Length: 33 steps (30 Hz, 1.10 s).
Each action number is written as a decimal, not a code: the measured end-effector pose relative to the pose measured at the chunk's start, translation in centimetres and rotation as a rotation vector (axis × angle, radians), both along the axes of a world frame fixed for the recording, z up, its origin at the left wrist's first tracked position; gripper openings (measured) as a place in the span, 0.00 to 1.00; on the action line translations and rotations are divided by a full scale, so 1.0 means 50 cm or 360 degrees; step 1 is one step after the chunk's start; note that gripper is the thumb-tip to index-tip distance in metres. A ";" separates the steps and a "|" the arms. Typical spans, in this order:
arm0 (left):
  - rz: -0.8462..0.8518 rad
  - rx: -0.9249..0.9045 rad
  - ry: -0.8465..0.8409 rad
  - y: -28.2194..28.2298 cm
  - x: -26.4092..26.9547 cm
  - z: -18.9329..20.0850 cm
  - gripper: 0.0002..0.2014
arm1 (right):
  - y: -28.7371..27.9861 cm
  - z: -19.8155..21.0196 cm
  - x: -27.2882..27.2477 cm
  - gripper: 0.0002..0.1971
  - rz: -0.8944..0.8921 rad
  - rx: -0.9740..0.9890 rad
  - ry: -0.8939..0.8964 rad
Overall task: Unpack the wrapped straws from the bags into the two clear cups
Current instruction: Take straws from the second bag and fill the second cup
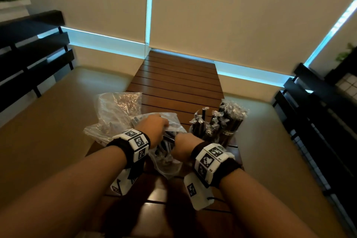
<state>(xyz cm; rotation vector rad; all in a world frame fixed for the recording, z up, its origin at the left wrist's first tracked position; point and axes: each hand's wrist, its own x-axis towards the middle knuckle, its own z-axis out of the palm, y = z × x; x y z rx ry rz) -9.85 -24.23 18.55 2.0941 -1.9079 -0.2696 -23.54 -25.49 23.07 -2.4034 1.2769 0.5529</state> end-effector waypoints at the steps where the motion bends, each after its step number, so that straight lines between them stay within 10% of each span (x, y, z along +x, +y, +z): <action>1: 0.0019 -0.0005 0.0005 -0.002 -0.004 0.001 0.13 | 0.005 0.025 -0.022 0.13 0.0045 0.0010 0.0014; 9: 0.0288 -0.0021 0.0109 0.005 -0.008 0.018 0.11 | 0.032 0.212 -0.165 0.12 0.0226 -0.0047 0.0189; 16: 0.0177 0.0138 0.0163 0.036 -0.022 0.093 0.27 | 0.012 0.256 -0.179 0.09 0.0116 -0.0231 -0.0501; 23: -0.0053 -0.0136 0.1839 0.077 -0.071 0.246 0.03 | 0.018 0.105 -0.086 0.19 0.0075 -0.0466 -0.1329; 27: 0.0288 -0.0274 0.2203 0.068 -0.082 0.253 0.20 | 0.041 0.059 -0.043 0.30 0.0141 -0.0416 -0.1535; 30: 0.0402 -0.0439 0.2185 0.063 -0.090 0.251 0.17 | 0.043 0.061 -0.045 0.32 0.0229 -0.0270 -0.1534; 33: 0.0288 -0.0608 0.1610 0.061 -0.080 0.242 0.16 | 0.023 0.095 -0.073 0.16 0.0275 -0.0560 -0.1406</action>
